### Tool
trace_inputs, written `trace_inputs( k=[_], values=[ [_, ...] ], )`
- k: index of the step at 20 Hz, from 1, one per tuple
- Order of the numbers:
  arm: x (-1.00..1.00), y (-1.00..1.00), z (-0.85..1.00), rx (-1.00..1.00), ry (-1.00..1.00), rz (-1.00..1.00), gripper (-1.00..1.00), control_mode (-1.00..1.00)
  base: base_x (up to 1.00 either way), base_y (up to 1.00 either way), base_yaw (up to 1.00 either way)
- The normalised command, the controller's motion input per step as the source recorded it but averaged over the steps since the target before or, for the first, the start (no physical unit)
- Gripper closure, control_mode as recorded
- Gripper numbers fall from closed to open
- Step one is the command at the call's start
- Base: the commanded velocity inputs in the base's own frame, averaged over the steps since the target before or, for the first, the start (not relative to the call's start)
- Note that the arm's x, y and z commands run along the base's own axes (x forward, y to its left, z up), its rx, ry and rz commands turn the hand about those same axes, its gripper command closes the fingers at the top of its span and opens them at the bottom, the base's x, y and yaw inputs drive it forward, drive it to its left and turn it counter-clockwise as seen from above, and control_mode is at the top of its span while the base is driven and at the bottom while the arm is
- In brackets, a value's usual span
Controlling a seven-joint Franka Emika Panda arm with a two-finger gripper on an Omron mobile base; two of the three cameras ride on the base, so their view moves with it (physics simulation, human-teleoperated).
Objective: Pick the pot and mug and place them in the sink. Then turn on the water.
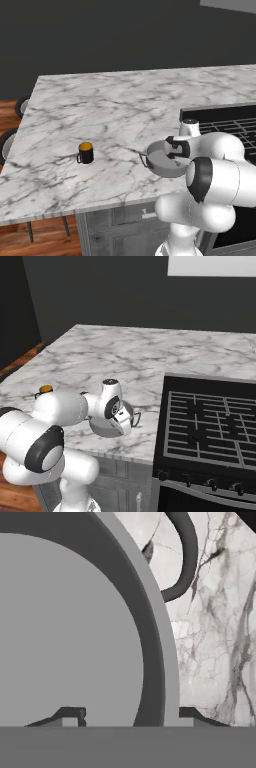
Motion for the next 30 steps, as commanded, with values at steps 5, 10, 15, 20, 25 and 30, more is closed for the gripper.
trace_inputs(
  k=[5, 10, 15, 20, 25, 30],
  values=[
    [0.00, 0.00, 0.00, 0.00, 0.02, 0.00, 1.00, -1.00, 0.00, 0.00, 0.00],
    [0.00, 0.00, 0.00, 0.00, 0.00, 0.00, 1.00, -1.00, 0.00, 0.00, 0.00],
    [0.00, -0.03, 0.13, 0.00, 0.00, 0.00, 1.00, -1.00, 0.00, 0.00, 0.00],
    [-0.12, -0.15, 0.58, 0.02, 0.00, 0.00, 1.00, -1.00, 0.00, 0.00, 0.00],
    [-0.31, -0.03, 0.60, 0.04, 0.00, 0.00, 1.00, -1.00, 0.00, 0.00, 0.00],
    [-0.36, 0.00, 0.43, 0.04, 0.01, 0.00, 1.00, -1.00, 0.00, 0.00, 0.00]
  ],
)
